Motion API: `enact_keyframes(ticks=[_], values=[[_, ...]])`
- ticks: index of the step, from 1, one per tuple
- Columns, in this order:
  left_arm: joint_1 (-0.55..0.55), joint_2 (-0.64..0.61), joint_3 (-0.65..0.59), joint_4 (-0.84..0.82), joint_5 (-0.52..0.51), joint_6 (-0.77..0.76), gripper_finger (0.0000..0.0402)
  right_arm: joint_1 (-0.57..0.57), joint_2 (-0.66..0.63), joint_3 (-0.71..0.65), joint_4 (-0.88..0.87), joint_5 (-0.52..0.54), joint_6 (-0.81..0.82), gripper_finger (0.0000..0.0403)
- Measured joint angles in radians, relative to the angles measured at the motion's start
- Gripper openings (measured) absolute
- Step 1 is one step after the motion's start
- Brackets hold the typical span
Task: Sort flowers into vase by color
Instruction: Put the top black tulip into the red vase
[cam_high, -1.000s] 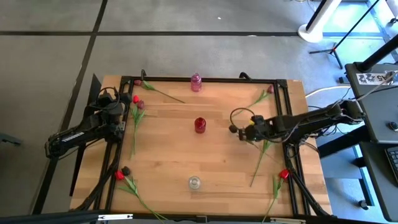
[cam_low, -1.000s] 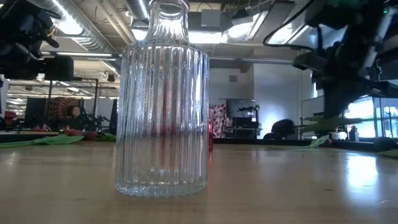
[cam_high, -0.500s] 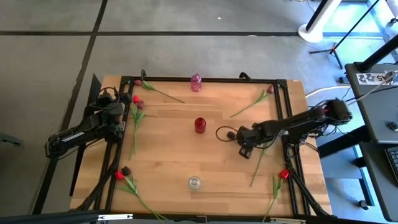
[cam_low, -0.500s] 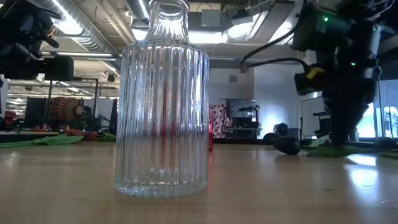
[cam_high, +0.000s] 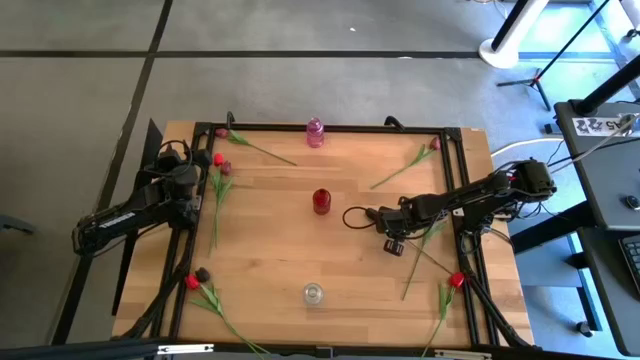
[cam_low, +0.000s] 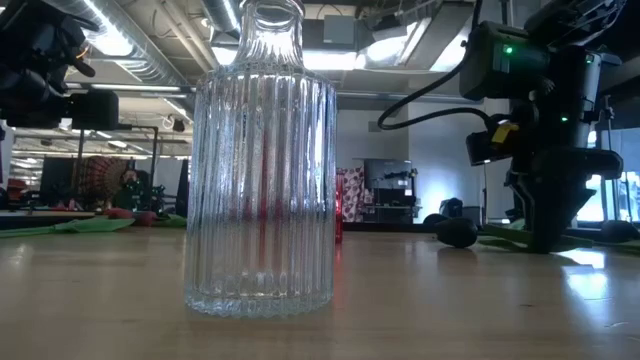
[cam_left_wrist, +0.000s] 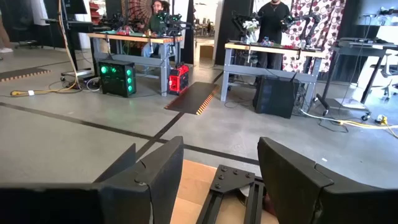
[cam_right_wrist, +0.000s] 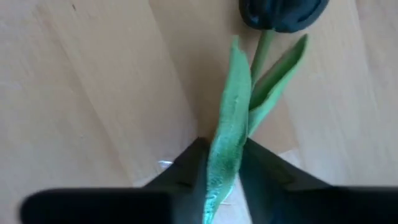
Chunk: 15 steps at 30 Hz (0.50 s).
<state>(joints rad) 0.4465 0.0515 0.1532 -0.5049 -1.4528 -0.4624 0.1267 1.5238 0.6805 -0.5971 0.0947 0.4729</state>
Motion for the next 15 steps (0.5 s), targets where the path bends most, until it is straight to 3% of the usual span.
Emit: enact_keyframes(ticks=[4,10,15], values=[[0.000,0.000,0.000,0.000,0.000,0.000,0.0204,-0.012,0.000,0.016,-0.025,0.004,-0.005,0.0015],[0.000,0.000,0.000,0.000,0.000,0.000,0.0204,-0.026,-0.016,0.227,-0.137,0.148,-0.113,0.0022],[0.000,0.000,0.000,0.000,0.000,0.000,0.0204,-0.038,-0.015,0.485,-0.169,0.176,-0.246,0.0008]])
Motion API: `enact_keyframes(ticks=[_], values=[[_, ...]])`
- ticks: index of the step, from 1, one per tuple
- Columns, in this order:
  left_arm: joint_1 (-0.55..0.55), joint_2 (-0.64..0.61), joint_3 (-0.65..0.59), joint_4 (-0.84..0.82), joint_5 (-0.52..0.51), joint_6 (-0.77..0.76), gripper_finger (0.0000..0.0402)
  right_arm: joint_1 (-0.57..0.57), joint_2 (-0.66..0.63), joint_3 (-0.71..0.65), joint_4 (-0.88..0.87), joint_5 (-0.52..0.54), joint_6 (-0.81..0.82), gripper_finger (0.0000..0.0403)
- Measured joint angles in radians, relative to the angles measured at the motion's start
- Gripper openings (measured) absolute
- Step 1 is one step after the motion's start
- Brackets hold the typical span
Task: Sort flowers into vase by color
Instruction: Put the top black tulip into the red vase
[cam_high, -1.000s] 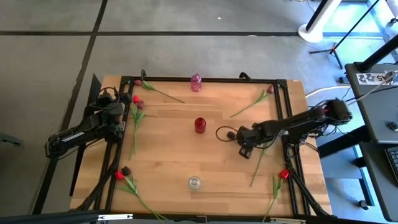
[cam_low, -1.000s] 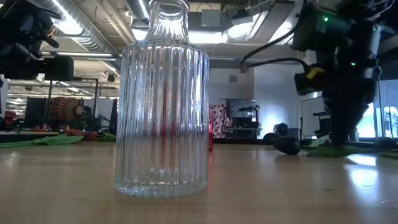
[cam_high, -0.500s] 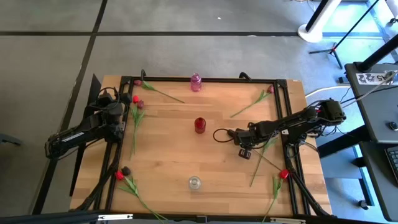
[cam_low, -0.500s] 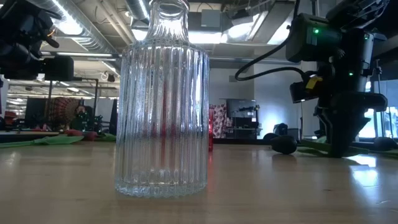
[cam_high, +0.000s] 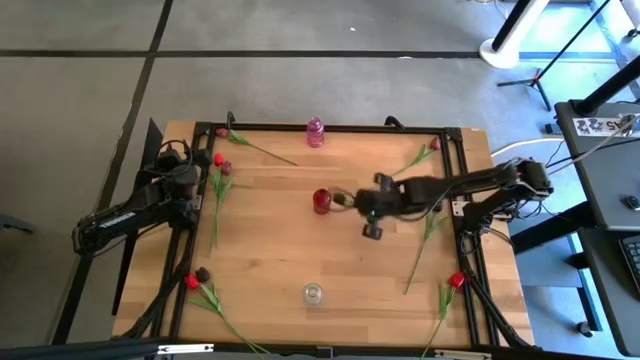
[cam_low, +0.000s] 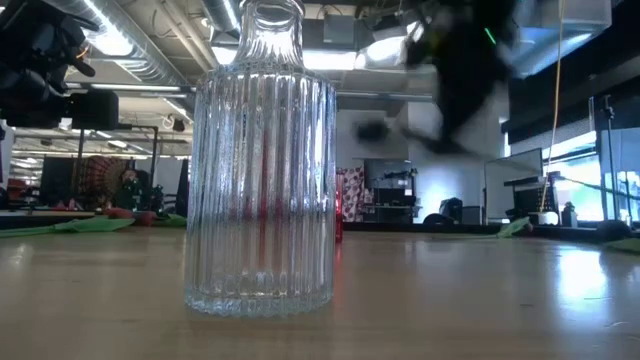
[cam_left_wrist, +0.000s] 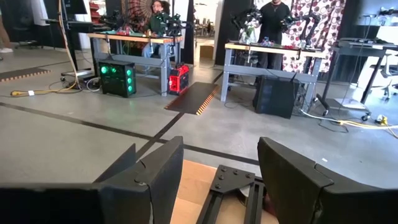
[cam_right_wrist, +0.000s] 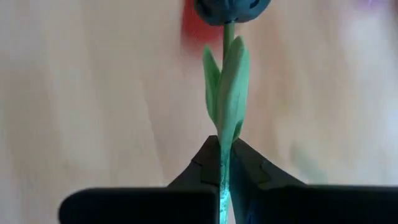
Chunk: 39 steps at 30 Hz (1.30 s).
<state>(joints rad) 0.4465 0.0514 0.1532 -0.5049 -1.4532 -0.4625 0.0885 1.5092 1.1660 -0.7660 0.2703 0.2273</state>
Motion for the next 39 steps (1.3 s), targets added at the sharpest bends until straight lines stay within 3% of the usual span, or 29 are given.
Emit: enact_keyframes(ticks=[5,8,12,22,29,39], values=[[0.000,0.000,0.000,0.000,0.000,0.000,0.0204,-0.022,-0.004,0.213,0.007,0.008,-0.070,0.0014],[0.000,0.000,0.000,0.000,0.000,0.000,0.0204,-0.032,-0.010,0.273,0.162,-0.013,-0.119,0.0007],[0.000,0.000,0.000,0.000,0.000,0.000,0.0204,-0.053,-0.005,0.257,0.418,-0.123,-0.160,0.0008],[0.000,0.000,0.000,0.000,0.000,0.000,0.0204,-0.137,-0.004,0.108,1.086,-0.090,-0.205,0.0006],[0.000,0.000,0.000,0.000,0.000,0.000,0.0204,-0.189,0.007,0.102,1.107,-0.080,-0.201,0.0005],[0.000,0.000,0.000,0.000,0.000,0.000,0.0204,-0.180,0.094,0.100,1.075,-0.081,-0.204,0.0007]])
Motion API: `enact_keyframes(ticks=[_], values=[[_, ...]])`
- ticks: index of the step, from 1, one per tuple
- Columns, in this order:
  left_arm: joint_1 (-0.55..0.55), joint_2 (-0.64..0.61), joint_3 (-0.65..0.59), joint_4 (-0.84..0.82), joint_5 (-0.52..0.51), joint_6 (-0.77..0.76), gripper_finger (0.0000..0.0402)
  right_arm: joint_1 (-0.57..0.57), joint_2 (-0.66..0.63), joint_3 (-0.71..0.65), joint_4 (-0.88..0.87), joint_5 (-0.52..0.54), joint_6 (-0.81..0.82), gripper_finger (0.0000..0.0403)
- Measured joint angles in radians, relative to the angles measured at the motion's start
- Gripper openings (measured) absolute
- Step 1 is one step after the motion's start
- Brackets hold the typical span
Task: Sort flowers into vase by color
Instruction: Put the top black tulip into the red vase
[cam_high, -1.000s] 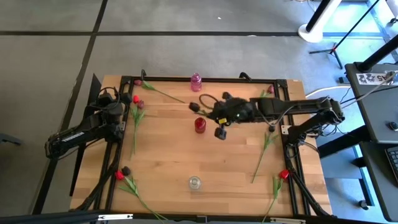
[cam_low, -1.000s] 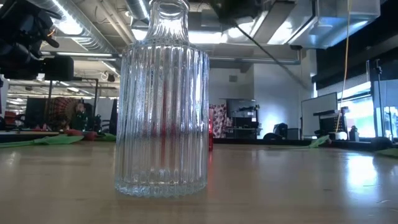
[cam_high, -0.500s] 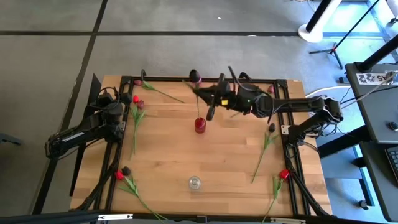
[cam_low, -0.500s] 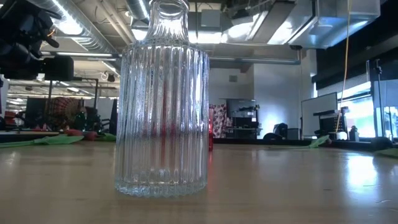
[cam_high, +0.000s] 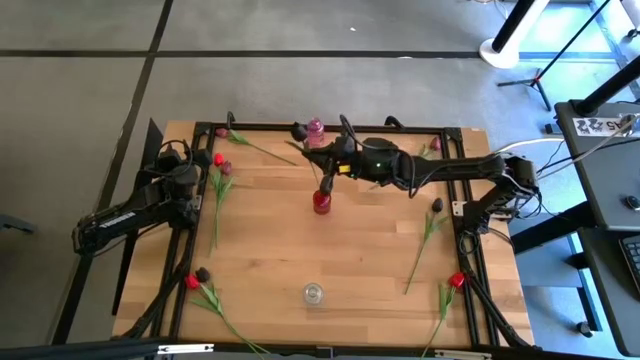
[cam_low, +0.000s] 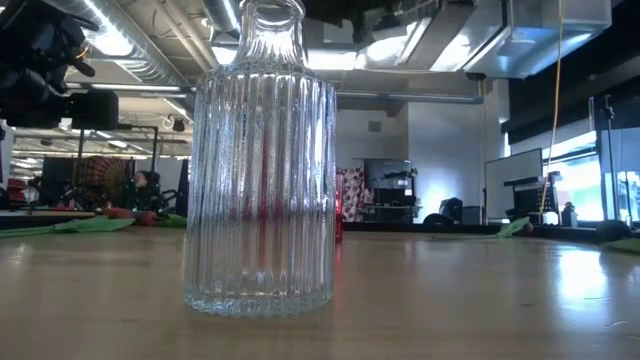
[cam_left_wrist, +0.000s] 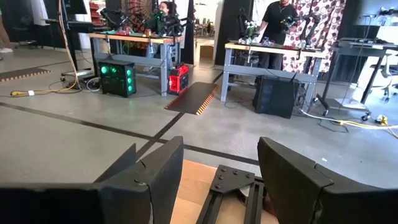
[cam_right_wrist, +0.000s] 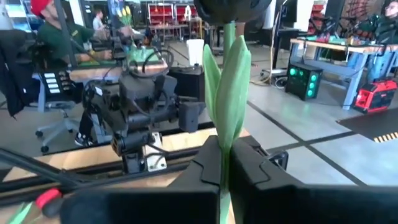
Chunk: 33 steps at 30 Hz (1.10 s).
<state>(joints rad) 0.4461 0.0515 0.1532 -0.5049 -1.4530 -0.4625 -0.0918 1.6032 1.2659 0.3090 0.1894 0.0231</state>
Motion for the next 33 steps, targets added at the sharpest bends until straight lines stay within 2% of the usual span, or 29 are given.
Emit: enact_keyframes(ticks=[6,10,14,24,28,33], values=[[0.000,0.000,0.000,0.000,0.000,0.000,0.0204,-0.001,0.001,0.000,-0.111,0.001,-0.027,0.0014],[0.000,0.000,0.000,0.000,0.000,0.000,0.0204,0.010,0.001,0.001,-0.242,0.001,-0.028,0.0038],[0.000,0.000,0.000,0.000,0.000,0.000,0.0204,0.023,-0.003,0.039,-0.441,0.001,0.003,0.0088],[0.000,0.000,0.000,0.000,0.000,0.000,0.0204,0.034,-0.007,0.325,-1.163,-0.092,0.208,0.0233],[0.000,0.000,0.000,0.000,0.000,0.000,0.0204,0.034,-0.013,0.383,-1.412,-0.095,0.395,0.0265],[0.000,0.000,0.000,0.000,0.000,0.000,0.0204,0.034,-0.021,0.322,-1.738,-0.042,0.781,0.0270]])
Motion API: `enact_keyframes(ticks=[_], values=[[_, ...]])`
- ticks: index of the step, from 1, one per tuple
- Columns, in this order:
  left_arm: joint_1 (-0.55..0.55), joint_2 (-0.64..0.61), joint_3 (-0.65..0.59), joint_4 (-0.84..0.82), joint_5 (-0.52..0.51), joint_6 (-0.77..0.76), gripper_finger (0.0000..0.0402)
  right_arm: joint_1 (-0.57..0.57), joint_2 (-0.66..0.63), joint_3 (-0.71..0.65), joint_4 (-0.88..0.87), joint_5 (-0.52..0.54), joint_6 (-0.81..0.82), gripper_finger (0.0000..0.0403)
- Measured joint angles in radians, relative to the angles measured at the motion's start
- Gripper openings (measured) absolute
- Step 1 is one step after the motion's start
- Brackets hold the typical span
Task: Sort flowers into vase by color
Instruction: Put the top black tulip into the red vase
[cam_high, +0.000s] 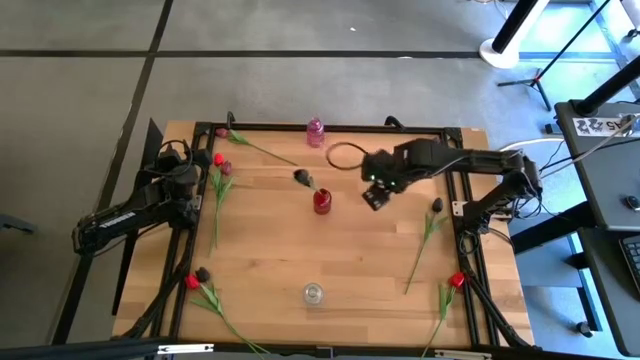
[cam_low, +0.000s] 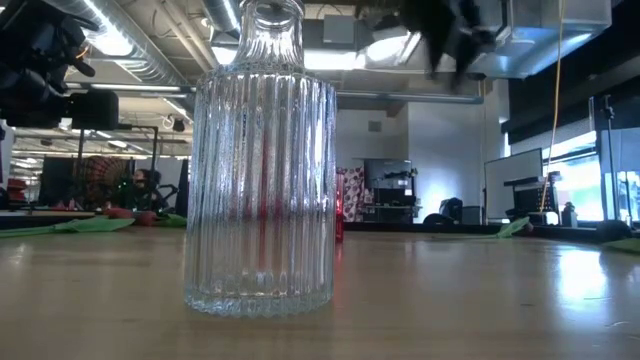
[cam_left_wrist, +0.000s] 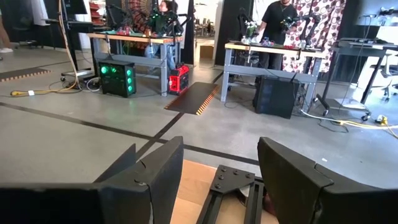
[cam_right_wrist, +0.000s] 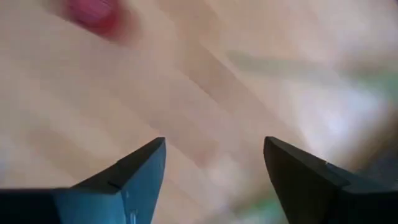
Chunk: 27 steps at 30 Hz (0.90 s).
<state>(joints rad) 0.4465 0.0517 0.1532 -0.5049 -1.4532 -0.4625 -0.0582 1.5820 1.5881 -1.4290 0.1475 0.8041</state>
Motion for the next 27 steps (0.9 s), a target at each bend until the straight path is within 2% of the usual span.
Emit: enact_keyframes(ticks=[4,11,15,22,27], values=[[0.000,0.000,0.000,0.000,0.000,0.000,0.0204,-0.001,-0.001,-0.174,-0.080,-0.017,0.204,0.0258],[0.000,0.000,0.000,0.000,0.000,0.000,0.0204,-0.030,-0.006,-0.560,0.040,-0.102,0.300,0.0225],[0.000,0.000,0.000,0.000,0.000,0.000,0.0204,-0.035,-0.010,-0.728,0.123,-0.143,0.357,0.0205],[0.000,0.000,0.000,0.000,0.000,0.000,0.0204,-0.060,-0.010,-0.877,0.294,-0.160,0.429,0.0194],[0.000,0.000,0.000,0.000,0.000,0.000,0.0204,-0.117,-0.015,-0.928,0.334,-0.170,0.420,0.0193]])
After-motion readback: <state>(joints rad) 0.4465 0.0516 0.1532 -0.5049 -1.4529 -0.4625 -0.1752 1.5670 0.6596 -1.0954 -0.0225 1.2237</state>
